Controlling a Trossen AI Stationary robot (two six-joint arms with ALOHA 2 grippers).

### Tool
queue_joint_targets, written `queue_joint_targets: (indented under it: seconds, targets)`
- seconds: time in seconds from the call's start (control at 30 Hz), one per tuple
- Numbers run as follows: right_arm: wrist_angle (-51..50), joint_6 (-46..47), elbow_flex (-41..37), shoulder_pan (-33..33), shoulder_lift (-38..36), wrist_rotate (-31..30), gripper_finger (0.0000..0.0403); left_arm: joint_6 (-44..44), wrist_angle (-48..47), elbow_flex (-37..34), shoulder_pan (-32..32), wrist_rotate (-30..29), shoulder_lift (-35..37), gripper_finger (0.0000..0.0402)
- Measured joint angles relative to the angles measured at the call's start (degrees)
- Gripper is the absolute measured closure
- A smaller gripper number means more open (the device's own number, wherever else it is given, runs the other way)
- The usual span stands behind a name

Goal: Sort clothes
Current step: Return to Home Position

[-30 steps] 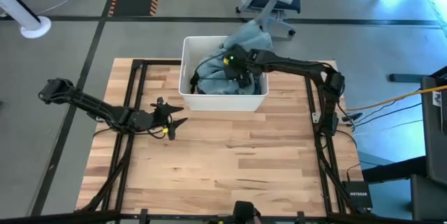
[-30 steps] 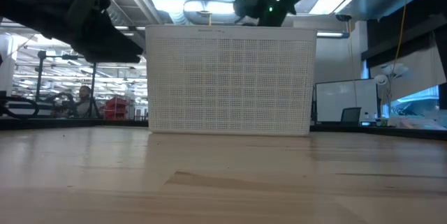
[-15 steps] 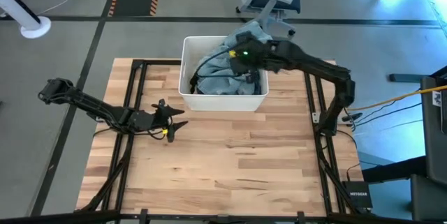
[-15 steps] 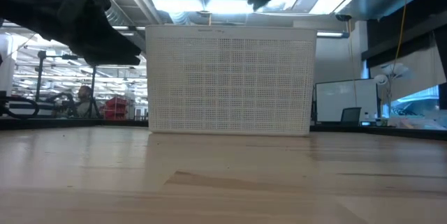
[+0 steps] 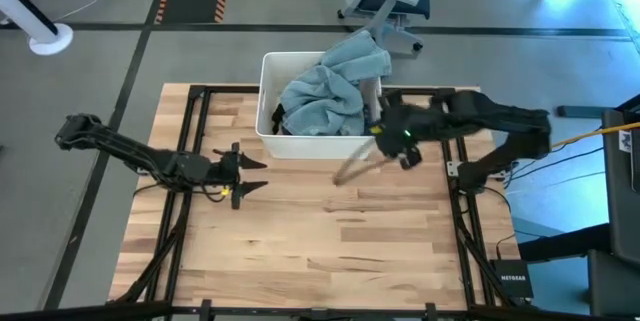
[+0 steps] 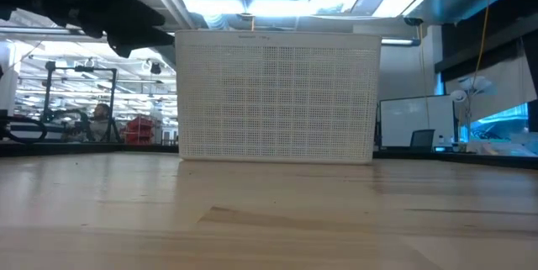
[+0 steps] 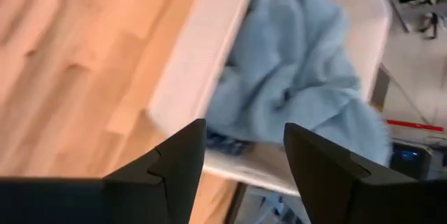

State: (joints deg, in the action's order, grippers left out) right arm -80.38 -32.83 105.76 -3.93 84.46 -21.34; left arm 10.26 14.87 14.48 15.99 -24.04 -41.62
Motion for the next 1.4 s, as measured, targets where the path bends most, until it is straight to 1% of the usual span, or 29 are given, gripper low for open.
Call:
queue_joint_targets:
  seconds: [0.1,0.2,0.3,0.37,0.43,0.53,0.6,0.67,0.73,0.87,0.97,1.07,1.17,1.27,1.33,1.4]
  targets:
    - [3.0,3.3,-8.8,-3.4,-6.4,-0.7,0.0189,-1.0,-2.2,0.0,-1.0,-0.4,1.5,0.0169]
    - [10.9,5.8,-19.6,-6.4,-15.0,-2.0,0.0189,-0.7,-2.9,0.0,-2.4,-0.4,2.9,0.0169]
    - [20.3,7.3,-31.1,-9.1,-23.8,-2.1,0.0189,-1.6,-2.9,0.0,-3.0,1.1,4.0,0.0170]
    - [27.3,7.7,-38.9,-10.8,-29.5,-2.1,0.0189,-2.0,-2.9,0.0,-3.1,1.2,4.2,0.0180]
    - [34.0,7.7,-46.4,-12.5,-35.3,-2.1,0.0189,-2.3,-3.0,0.0,-3.1,1.2,4.2,0.0197]
    - [43.9,7.7,-57.0,-14.9,-43.5,-2.1,0.0189,-2.7,-3.5,0.0,-3.1,1.2,4.2,0.0233]
    - [49.8,6.8,-63.4,-16.0,-48.1,-3.4,0.0189,-3.3,-3.6,-0.2,-3.0,1.2,4.2,0.0260]
    - [55.1,5.5,-69.5,-16.8,-52.2,-5.4,0.0189,-3.5,-1.5,-1.8,-3.0,1.2,4.2,0.0285]
    - [59.1,4.4,-74.5,-17.2,-55.8,-6.1,0.0189,-3.3,0.5,-3.7,-3.0,1.2,4.2,0.0309]
    - [63.7,4.2,-81.6,-17.1,-61.8,-6.1,0.0197,-1.2,3.7,-7.2,-3.0,1.2,4.5,0.0345]
    - [65.0,4.3,-85.0,-17.1,-65.4,-6.1,0.0226,0.1,6.6,-9.4,-3.0,1.2,5.0,0.0363]
    - [66.8,4.3,-87.7,-17.1,-68.2,-5.9,0.0274,0.3,9.0,-11.4,-3.0,2.2,5.8,0.0376]
    - [68.0,4.3,-89.9,-17.1,-70.5,-4.6,0.0331,0.8,9.9,-12.9,-3.0,2.6,6.5,0.0385]
    - [68.0,4.4,-91.9,-17.1,-72.6,-4.6,0.0384,1.2,10.4,-13.9,-3.0,2.7,6.8,0.0392]
    - [68.1,4.5,-92.9,-17.1,-74.0,-4.6,0.0393,1.2,10.1,-13.9,-3.0,2.7,7.1,0.0397]
    - [68.2,5.0,-93.8,-17.1,-75.3,-4.6,0.0382,0.6,10.1,-13.9,-3.0,3.8,7.1,0.0400]
